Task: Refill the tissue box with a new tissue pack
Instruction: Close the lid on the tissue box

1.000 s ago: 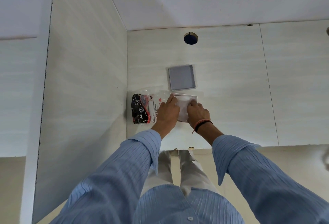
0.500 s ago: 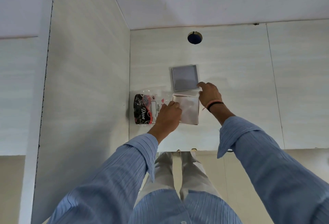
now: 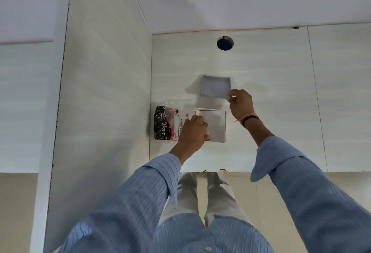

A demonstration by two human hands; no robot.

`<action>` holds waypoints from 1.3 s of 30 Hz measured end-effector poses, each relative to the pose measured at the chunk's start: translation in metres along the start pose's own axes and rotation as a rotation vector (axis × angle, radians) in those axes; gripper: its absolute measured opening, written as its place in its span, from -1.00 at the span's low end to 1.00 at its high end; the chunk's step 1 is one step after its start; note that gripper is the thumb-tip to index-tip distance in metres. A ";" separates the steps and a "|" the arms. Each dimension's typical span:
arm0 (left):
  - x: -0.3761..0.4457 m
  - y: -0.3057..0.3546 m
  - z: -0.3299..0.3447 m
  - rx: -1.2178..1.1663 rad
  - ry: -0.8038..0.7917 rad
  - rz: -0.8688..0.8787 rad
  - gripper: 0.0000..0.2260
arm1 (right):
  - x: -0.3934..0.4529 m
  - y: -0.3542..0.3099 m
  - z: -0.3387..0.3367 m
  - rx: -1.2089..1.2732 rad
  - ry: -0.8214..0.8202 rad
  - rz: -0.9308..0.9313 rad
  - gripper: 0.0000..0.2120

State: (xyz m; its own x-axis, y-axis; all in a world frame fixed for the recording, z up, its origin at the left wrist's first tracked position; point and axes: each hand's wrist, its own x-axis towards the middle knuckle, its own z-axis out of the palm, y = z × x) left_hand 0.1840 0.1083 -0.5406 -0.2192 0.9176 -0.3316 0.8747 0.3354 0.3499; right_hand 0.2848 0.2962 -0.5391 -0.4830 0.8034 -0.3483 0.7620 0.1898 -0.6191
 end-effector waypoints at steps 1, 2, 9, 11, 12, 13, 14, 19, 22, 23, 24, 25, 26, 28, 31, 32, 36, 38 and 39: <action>0.001 0.000 -0.003 -0.080 0.044 -0.023 -0.72 | -0.002 -0.003 -0.006 0.052 0.008 -0.022 -0.81; 0.002 0.000 -0.005 -0.192 0.118 -0.064 -0.72 | -0.005 -0.005 -0.013 0.103 0.005 -0.038 -0.85; 0.016 -0.017 -0.032 -0.858 0.387 -0.322 -0.42 | -0.031 -0.015 -0.060 0.373 -0.294 -0.063 -0.92; 0.016 -0.018 -0.042 -0.914 0.373 -0.282 -0.55 | -0.034 -0.019 -0.070 0.382 -0.396 -0.056 -0.88; 0.015 -0.019 -0.045 -0.948 0.368 -0.286 -0.64 | -0.036 -0.019 -0.072 0.387 -0.417 -0.045 -0.89; 0.013 -0.019 -0.049 -0.967 0.355 -0.304 -0.71 | -0.038 -0.020 -0.074 0.402 -0.414 -0.033 -0.89; 0.011 -0.019 -0.051 -0.973 0.339 -0.321 -0.76 | -0.039 -0.020 -0.074 0.421 -0.385 -0.016 -0.89; -0.003 -0.014 -0.039 -0.987 0.271 -0.374 -0.79 | -0.050 -0.019 -0.054 0.492 -0.203 0.114 -0.71; -0.008 -0.016 -0.019 -1.012 0.253 -0.451 -0.67 | -0.060 -0.007 -0.036 0.435 -0.183 0.210 -0.60; -0.010 -0.017 -0.013 -1.011 0.248 -0.469 -0.66 | -0.064 -0.003 -0.029 0.393 -0.189 0.219 -0.61; -0.011 -0.019 -0.006 -0.998 0.243 -0.485 -0.66 | -0.069 -0.001 -0.025 0.359 -0.197 0.224 -0.62; -0.012 -0.019 -0.002 -0.981 0.233 -0.506 -0.71 | -0.073 0.000 -0.021 0.341 -0.204 0.235 -0.62; -0.014 -0.018 0.000 -0.976 0.226 -0.527 -0.77 | -0.077 0.001 -0.018 0.338 -0.211 0.252 -0.60; -0.017 -0.015 0.000 -0.971 0.221 -0.547 -0.83 | -0.083 0.002 -0.013 0.339 -0.217 0.280 -0.55; -0.019 -0.012 -0.002 -0.921 0.236 -0.531 -0.86 | -0.088 0.006 -0.007 0.316 -0.215 0.297 -0.50; -0.020 -0.010 -0.003 -0.913 0.235 -0.535 -0.86 | -0.089 0.006 -0.006 0.302 -0.213 0.295 -0.49; -0.020 -0.010 -0.004 -0.883 0.239 -0.557 -0.87 | -0.091 0.005 -0.003 0.272 -0.225 0.280 -0.47; -0.020 -0.010 -0.004 -0.865 0.248 -0.567 -0.86 | -0.093 0.004 -0.001 0.264 -0.218 0.277 -0.47; -0.020 -0.010 -0.005 -0.855 0.256 -0.566 -0.87 | -0.093 0.004 0.000 0.265 -0.210 0.276 -0.47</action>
State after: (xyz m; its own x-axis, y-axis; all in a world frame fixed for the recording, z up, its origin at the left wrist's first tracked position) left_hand 0.1778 0.0878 -0.5333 -0.6718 0.5646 -0.4795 0.0431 0.6760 0.7356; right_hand 0.3325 0.2218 -0.5090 -0.3745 0.6664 -0.6447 0.7510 -0.1899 -0.6325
